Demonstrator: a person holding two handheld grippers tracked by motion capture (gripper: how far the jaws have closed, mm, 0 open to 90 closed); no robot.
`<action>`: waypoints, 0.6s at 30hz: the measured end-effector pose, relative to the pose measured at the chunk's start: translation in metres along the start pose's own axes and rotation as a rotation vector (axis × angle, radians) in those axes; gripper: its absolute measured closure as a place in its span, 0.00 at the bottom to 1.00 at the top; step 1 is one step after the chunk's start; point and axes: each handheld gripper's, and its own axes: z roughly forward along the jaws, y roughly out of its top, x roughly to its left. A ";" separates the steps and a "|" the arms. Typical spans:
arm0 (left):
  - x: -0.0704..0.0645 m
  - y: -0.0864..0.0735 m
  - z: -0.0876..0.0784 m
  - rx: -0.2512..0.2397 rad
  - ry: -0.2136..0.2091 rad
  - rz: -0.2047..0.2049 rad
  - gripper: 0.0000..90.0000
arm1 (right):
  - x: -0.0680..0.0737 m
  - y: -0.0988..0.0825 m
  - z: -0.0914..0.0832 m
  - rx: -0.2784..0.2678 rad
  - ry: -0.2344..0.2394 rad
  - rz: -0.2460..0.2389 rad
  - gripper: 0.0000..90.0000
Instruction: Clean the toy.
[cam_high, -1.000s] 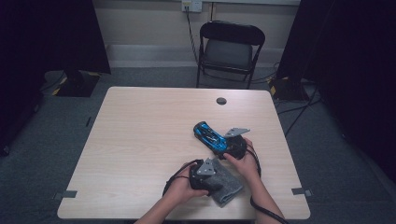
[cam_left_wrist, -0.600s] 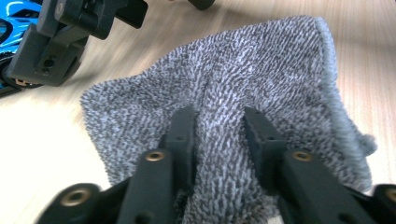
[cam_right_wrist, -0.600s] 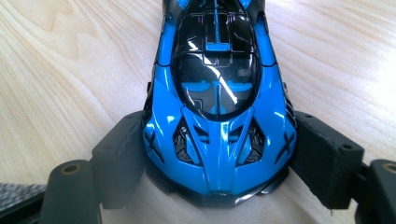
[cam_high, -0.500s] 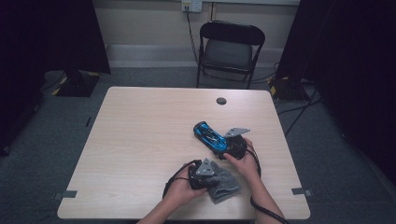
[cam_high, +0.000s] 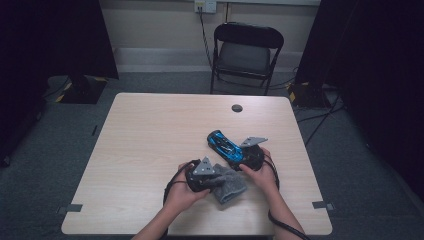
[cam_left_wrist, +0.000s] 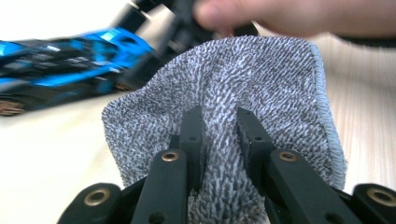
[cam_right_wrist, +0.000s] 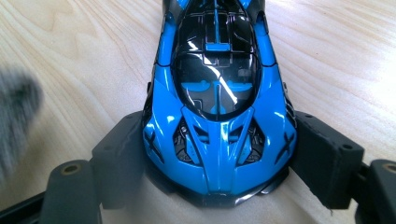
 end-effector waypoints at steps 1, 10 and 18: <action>0.006 0.004 -0.007 -0.018 0.010 -0.013 0.84 | 0.000 0.000 0.000 0.000 0.000 0.000 0.26; 0.037 0.018 -0.026 -0.044 0.111 -0.040 0.83 | 0.000 0.000 0.000 0.000 0.000 0.000 0.26; 0.064 0.027 -0.022 -0.054 0.219 -0.073 0.83 | 0.000 0.000 0.000 0.001 0.000 -0.001 0.26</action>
